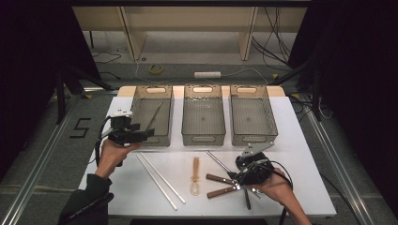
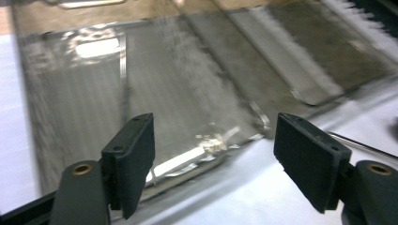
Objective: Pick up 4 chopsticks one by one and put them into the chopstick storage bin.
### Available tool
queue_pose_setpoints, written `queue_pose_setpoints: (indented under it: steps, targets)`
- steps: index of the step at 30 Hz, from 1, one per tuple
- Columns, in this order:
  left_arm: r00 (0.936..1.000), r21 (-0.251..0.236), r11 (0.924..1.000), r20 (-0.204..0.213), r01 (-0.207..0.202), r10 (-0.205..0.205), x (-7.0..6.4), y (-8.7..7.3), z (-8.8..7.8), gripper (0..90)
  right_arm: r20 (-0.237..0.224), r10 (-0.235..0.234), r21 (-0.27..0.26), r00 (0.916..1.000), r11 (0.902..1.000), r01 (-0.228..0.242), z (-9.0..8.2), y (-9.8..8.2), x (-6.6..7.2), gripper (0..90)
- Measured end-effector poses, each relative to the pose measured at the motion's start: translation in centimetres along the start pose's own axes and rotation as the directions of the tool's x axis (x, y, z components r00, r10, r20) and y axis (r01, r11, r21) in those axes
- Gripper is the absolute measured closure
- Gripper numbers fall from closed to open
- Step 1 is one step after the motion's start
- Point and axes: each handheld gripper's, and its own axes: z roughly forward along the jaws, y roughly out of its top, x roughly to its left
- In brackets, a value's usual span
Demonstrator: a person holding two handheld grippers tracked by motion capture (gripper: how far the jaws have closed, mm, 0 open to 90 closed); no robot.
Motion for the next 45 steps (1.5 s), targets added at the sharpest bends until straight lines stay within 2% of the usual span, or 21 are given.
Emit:
queue_pose_setpoints:
  steps: [5, 7, 10, 13, 16, 19, 23, 26, 30, 33, 45]
  targets:
    - [0.9974, -0.015, 0.9979, 0.031, -0.064, 0.064, -1.6, -0.9, -0.1, 24.7, 0.032, 0.007, 0.057, 0.9995, 0.9983, -0.009, 0.7, 0.1, 0.0, 55.5]
    - [0.9961, -0.018, 0.9971, 0.046, -0.074, 0.075, -2.4, -1.3, -0.2, 23.3, 0.034, 0.011, 0.073, 0.9993, 0.9972, -0.014, 0.9, 0.0, 0.0, 59.0]
    - [0.9908, -0.021, 0.9949, 0.091, -0.098, 0.1, -3.6, -1.9, -0.3, 21.8, 0.029, 0.017, 0.089, 0.9994, 0.9958, -0.02, 1.3, -0.3, -0.2, 62.6]
    - [0.9847, -0.033, 0.9938, 0.136, -0.106, 0.109, -4.7, -2.6, -0.5, 21.8, 0.042, 0.032, 0.118, 0.9986, 0.9924, -0.037, 1.7, -0.6, -0.4, 65.1]
    - [0.9799, -0.053, 0.9902, 0.146, -0.129, 0.136, -5.5, -3.2, -0.6, 22.1, 0.045, 0.033, 0.13, 0.9985, 0.9907, -0.038, 2.0, -0.7, -0.5, 67.4]
    - [0.9767, -0.046, 0.9899, 0.162, -0.135, 0.14, -5.9, -3.7, -0.6, 21.5, 0.046, 0.037, 0.138, 0.9983, 0.9895, -0.043, 2.2, -0.8, -0.5, 69.1]
    - [0.9754, -0.017, 0.9924, 0.183, -0.122, 0.123, -6.6, -4.7, -0.3, 20.9, 0.046, 0.03, 0.158, 0.9985, 0.9867, -0.037, 2.6, -1.0, -0.5, 71.2]
    - [0.971, 0.0, 0.9875, 0.182, -0.158, 0.155, -7.2, -5.1, -0.1, 20.5, 0.046, 0.028, 0.174, 0.9986, 0.9842, -0.036, 3.0, -1.0, -0.4, 74.0]
    - [0.968, 0.003, 0.9867, 0.194, -0.162, 0.159, -7.8, -5.5, 0.0, 20.5, 0.05, 0.025, 0.184, 0.9984, 0.9822, -0.034, 3.3, -1.0, -0.4, 77.1]
    - [0.9625, 0.014, 0.9833, 0.208, -0.181, 0.174, -8.0, -5.7, 0.0, 20.3, 0.058, 0.025, 0.193, 0.998, 0.9806, -0.036, 3.6, -1.0, -0.3, 79.4]
    - [0.9597, 0.024, 0.9802, 0.21, -0.197, 0.187, -8.0, -5.8, 0.3, 20.3, 0.072, 0.024, 0.215, 0.9971, 0.9758, -0.039, 4.3, -1.0, -0.4, 86.0]
